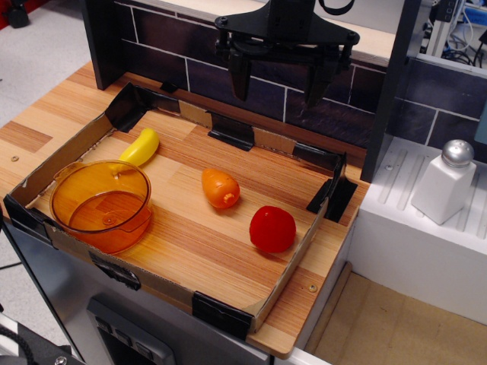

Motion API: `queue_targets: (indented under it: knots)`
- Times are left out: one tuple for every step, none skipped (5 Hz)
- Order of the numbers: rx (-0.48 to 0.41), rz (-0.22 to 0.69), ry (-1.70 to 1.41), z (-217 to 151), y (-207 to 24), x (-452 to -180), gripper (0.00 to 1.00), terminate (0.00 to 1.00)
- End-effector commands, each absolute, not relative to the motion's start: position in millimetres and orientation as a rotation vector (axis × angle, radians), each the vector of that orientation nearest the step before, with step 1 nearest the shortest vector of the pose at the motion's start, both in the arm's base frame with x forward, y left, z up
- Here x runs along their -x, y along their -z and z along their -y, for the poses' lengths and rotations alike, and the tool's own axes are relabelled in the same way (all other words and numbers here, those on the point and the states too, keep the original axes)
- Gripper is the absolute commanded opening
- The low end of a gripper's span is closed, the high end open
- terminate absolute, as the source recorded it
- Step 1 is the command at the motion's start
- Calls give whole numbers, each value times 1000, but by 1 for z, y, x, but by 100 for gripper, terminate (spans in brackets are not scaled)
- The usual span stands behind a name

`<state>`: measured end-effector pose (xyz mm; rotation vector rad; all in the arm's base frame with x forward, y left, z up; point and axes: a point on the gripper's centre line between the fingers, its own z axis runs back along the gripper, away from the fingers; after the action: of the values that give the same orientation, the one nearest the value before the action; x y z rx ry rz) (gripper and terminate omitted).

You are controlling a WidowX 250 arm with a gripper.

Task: Put carrot in pot

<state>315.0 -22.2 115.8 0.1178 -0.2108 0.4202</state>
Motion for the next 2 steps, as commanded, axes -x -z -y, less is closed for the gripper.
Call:
queue_targets:
  knots:
    - [-118, 211, -420, 22, -116, -315, 100, 0]
    - [-137, 232, -496, 7, -102, -311, 100, 0]
